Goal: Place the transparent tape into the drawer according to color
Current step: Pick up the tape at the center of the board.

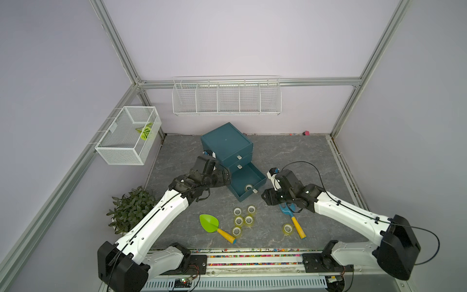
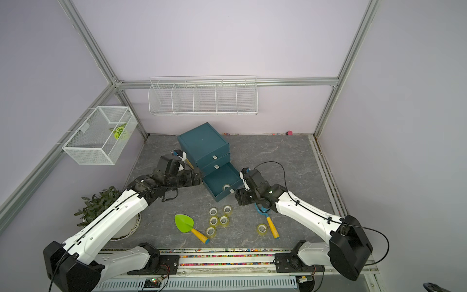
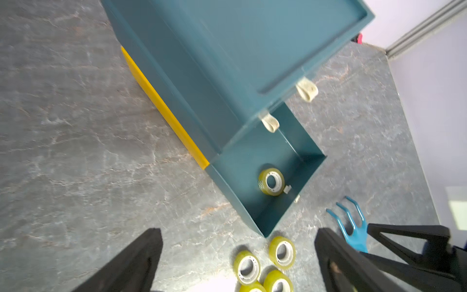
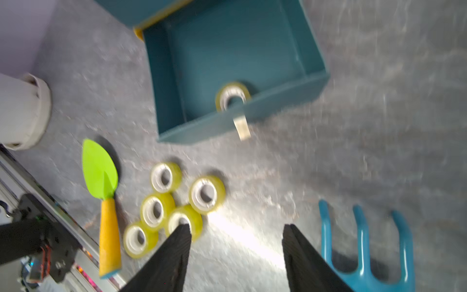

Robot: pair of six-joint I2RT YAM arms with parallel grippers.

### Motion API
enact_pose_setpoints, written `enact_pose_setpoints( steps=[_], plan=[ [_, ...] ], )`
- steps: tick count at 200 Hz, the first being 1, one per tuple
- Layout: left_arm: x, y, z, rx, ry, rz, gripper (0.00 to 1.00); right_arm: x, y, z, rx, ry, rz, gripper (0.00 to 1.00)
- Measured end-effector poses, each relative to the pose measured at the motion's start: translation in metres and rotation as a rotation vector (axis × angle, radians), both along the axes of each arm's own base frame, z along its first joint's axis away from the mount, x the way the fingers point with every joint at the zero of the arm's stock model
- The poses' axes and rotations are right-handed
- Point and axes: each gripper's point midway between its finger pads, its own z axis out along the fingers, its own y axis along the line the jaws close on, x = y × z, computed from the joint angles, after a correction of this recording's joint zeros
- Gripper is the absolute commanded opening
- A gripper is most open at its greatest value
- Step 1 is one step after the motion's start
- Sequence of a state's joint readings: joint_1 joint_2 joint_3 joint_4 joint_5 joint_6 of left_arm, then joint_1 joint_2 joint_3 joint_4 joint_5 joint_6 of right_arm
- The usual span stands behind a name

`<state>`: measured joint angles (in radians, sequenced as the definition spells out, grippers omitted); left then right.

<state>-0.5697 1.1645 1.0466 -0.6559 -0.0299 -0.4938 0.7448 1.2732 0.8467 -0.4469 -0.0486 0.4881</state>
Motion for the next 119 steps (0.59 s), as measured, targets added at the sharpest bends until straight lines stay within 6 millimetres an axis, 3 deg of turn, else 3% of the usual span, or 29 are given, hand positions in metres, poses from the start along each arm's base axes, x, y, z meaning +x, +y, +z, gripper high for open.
enact_pose_setpoints(
  steps=[45, 87, 119],
  plan=[
    [-0.028, -0.013, -0.035, 0.001, 0.095, -0.049, 1.00, -0.041, -0.029, -0.034, -0.077, 0.107, -0.011, 0.63],
    [-0.053, -0.037, -0.055, 0.024, 0.160, -0.128, 0.98, -0.053, -0.035, -0.043, -0.095, 0.142, -0.025, 0.63],
    [-0.075, -0.049, -0.083, 0.064, 0.240, -0.164, 0.90, -0.056, -0.037, -0.047, -0.112, 0.148, -0.029, 0.63]
  ],
)
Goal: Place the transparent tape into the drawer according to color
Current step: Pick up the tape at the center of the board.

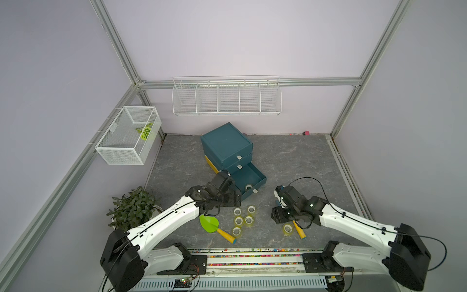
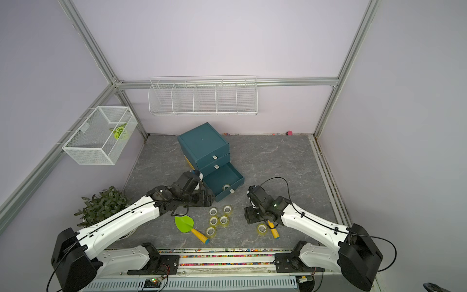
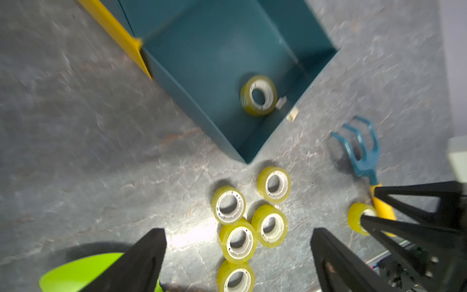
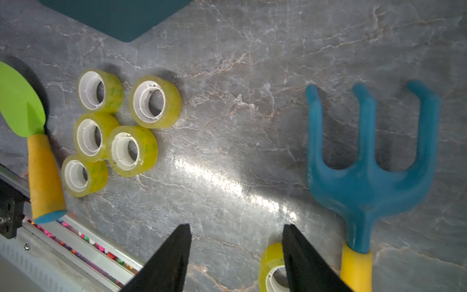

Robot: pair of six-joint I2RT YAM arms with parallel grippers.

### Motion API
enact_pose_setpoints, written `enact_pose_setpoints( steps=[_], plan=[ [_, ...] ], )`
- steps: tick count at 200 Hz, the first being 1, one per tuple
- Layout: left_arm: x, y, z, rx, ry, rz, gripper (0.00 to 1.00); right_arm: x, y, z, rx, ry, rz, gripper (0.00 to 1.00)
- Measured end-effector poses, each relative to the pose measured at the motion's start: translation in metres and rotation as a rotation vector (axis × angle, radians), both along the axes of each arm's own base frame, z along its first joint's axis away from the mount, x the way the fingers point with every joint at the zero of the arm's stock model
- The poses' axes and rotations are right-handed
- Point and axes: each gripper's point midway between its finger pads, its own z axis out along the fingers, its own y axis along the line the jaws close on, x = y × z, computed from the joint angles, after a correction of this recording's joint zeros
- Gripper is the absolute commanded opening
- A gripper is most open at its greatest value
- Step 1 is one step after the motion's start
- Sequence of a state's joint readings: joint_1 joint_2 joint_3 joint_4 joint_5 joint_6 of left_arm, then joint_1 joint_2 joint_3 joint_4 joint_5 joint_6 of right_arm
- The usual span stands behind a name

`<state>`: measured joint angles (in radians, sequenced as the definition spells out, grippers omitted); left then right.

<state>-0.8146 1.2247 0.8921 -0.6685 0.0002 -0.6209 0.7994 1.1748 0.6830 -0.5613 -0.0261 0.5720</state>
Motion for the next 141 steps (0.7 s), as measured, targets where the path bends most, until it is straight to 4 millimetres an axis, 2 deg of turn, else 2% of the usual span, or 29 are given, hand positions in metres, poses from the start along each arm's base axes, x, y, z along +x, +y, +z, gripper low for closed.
enact_pose_setpoints(
  steps=[29, 55, 141],
  plan=[
    [-0.021, -0.007, -0.029, 0.058, 0.078, -0.037, 0.85, -0.001, -0.003, -0.002, -0.007, 0.001, -0.014, 0.63],
    [-0.033, -0.003, -0.048, 0.095, 0.133, -0.045, 0.81, 0.001, -0.005, 0.000, -0.011, -0.011, -0.019, 0.63],
    [-0.027, -0.005, -0.083, 0.193, 0.170, -0.068, 0.73, 0.003, -0.008, 0.003, -0.018, -0.033, -0.029, 0.63]
  ],
)
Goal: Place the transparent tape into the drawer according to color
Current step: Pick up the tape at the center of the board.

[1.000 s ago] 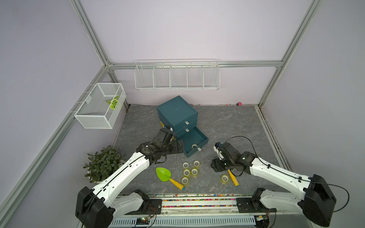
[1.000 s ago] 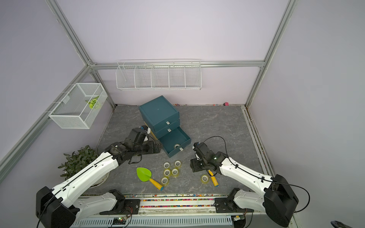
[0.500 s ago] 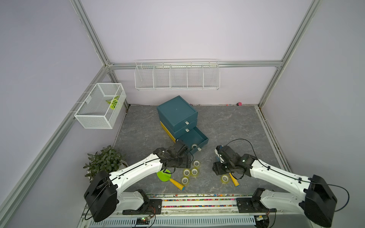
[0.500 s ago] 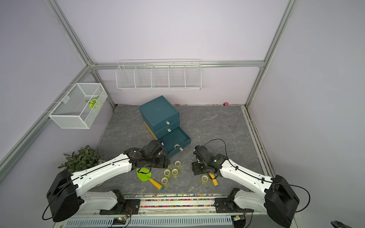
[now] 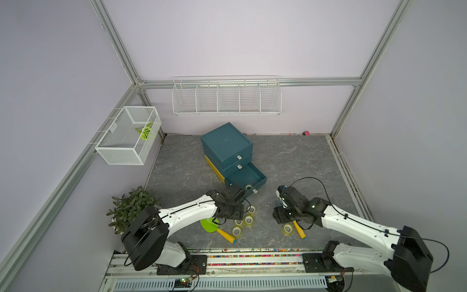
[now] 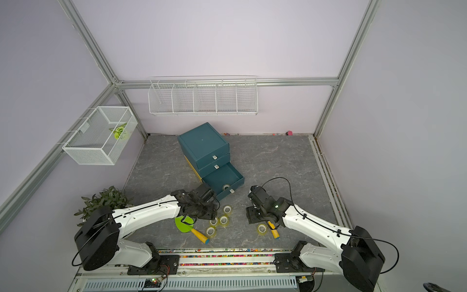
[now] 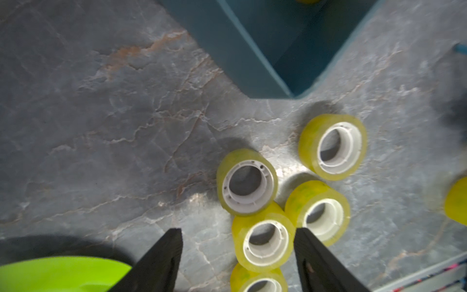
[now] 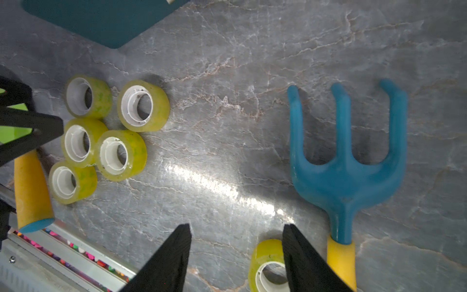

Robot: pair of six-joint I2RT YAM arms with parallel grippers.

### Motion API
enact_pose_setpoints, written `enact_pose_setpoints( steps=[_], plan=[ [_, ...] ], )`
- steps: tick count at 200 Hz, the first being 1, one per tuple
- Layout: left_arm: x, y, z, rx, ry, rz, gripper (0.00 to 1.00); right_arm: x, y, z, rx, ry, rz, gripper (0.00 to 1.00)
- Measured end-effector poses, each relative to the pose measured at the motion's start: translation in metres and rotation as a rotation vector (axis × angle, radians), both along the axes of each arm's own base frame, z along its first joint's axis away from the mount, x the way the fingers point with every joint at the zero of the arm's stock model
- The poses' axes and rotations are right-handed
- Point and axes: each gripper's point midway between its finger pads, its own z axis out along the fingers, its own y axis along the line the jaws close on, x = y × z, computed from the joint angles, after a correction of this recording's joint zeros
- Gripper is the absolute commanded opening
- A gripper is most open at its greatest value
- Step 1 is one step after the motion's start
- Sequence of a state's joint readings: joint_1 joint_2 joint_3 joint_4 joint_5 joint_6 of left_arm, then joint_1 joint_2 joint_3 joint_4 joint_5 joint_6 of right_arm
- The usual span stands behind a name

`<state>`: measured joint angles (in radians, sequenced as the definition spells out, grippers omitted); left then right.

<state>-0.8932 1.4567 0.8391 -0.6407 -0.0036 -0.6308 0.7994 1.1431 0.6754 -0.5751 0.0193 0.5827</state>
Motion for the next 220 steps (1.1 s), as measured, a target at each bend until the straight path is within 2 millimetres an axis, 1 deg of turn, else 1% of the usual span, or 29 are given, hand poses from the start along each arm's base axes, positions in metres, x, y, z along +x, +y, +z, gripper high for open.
enact_pose_setpoints(
  steps=[59, 93, 131, 156, 191, 205, 220],
  plan=[
    [0.009, -0.005, -0.016, 0.052, 0.001, -0.018, 0.72, -0.001, -0.004, 0.002, -0.010, -0.008, -0.006, 0.63],
    [0.011, -0.004, -0.027, 0.084, 0.011, -0.028, 0.69, -0.001, -0.005, 0.006, -0.002, -0.017, -0.007, 0.63],
    [0.018, -0.007, -0.028, 0.104, -0.006, -0.031, 0.56, -0.001, -0.006, 0.006, -0.004, -0.019, -0.008, 0.63],
    [0.020, -0.005, -0.028, 0.112, -0.013, -0.029, 0.49, -0.001, -0.007, 0.006, -0.012, -0.021, -0.012, 0.63],
    [0.019, -0.003, -0.023, 0.112, -0.017, -0.018, 0.47, 0.000, -0.009, 0.006, -0.018, -0.024, -0.015, 0.63],
    [0.018, -0.001, -0.014, 0.103, -0.027, -0.009, 0.46, 0.000, -0.009, 0.006, -0.018, -0.025, -0.015, 0.63],
    [0.017, 0.003, 0.003, 0.085, -0.049, 0.003, 0.45, 0.000, -0.009, 0.006, -0.018, -0.025, -0.015, 0.63]
  ],
)
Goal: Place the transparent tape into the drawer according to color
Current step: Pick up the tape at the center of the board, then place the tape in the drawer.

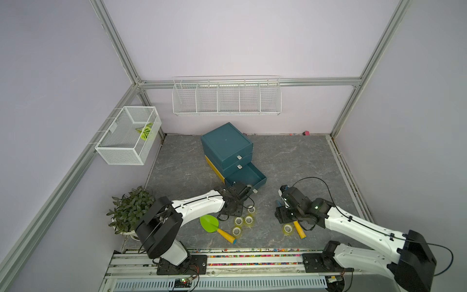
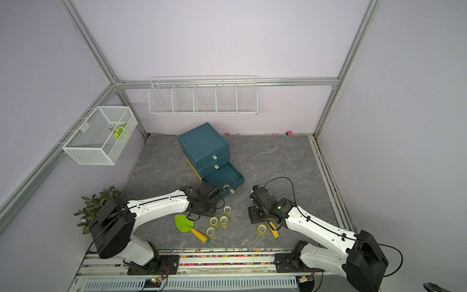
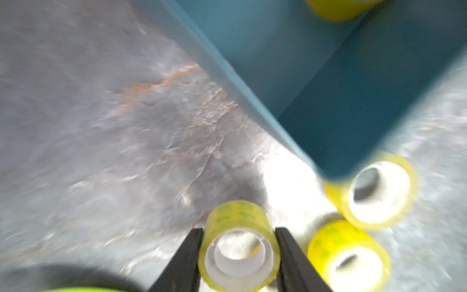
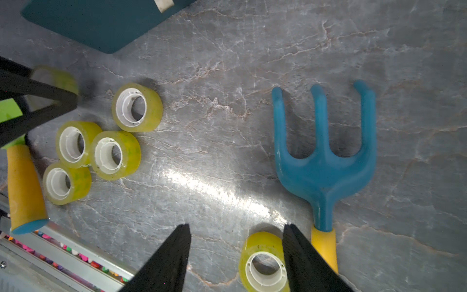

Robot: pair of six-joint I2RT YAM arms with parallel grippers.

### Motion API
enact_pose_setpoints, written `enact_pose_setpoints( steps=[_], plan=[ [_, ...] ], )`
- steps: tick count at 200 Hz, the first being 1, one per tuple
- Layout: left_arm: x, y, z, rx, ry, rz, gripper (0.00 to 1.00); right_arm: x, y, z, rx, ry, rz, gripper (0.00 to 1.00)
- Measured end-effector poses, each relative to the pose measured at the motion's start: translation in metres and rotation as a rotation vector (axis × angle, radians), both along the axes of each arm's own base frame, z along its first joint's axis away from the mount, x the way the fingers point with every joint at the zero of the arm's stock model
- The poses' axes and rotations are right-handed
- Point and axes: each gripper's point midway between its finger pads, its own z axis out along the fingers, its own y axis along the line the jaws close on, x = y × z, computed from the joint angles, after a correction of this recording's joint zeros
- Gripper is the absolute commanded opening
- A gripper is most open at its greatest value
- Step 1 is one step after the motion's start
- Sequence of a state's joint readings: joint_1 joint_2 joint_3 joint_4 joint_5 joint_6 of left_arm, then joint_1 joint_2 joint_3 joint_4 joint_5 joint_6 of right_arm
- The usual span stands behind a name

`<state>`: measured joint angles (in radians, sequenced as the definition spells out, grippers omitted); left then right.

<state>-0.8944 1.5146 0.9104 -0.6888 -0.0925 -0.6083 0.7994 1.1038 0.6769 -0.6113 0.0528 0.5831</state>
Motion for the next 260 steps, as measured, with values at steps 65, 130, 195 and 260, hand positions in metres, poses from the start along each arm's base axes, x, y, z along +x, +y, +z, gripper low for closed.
enact_pose_setpoints(
  steps=[65, 130, 195, 260],
  plan=[
    [0.020, -0.012, 0.097, -0.162, -0.195, 0.014, 0.45, 0.003, 0.000, 0.002, -0.001, -0.012, -0.005, 0.63],
    [0.098, -0.072, 0.114, -0.112, -0.320, 0.041, 0.47, 0.005, -0.002, 0.003, -0.011, -0.022, -0.020, 0.63],
    [0.135, -0.050, 0.061, -0.011, -0.266, 0.132, 0.47, 0.006, -0.001, 0.005, 0.004, -0.036, -0.020, 0.63],
    [0.135, -0.057, 0.042, -0.007, -0.217, 0.121, 0.61, 0.006, -0.001, 0.005, 0.006, -0.036, -0.020, 0.64]
  ],
)
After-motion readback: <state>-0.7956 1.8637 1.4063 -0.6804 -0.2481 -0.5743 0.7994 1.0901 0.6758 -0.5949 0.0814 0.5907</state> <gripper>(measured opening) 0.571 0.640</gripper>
